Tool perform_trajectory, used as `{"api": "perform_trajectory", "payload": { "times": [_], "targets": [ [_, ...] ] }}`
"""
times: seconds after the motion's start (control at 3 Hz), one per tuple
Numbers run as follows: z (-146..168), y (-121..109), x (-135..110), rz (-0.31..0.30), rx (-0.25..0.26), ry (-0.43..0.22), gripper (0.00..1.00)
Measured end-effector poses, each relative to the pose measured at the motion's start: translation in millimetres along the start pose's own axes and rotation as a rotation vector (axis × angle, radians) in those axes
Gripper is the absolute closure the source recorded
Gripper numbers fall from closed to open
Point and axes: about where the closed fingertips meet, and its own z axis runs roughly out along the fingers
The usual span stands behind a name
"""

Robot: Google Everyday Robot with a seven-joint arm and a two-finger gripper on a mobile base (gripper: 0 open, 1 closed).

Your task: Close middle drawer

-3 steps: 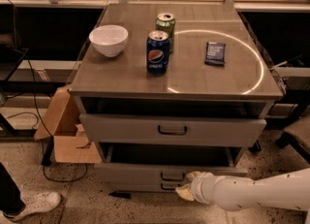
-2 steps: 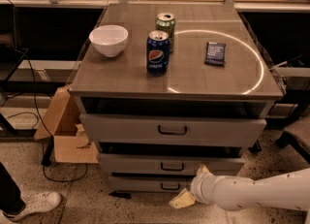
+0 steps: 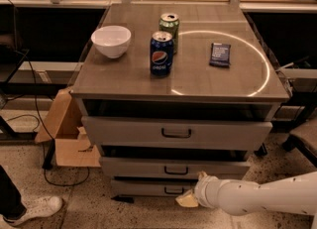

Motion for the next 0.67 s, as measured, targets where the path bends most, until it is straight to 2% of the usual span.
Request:
{"api": "perform_trajectory", "payload": {
  "times": [0.67],
  "targets": [
    [0.0,0.0,0.0,0.0,0.0,0.0,0.72]
  ]
}}
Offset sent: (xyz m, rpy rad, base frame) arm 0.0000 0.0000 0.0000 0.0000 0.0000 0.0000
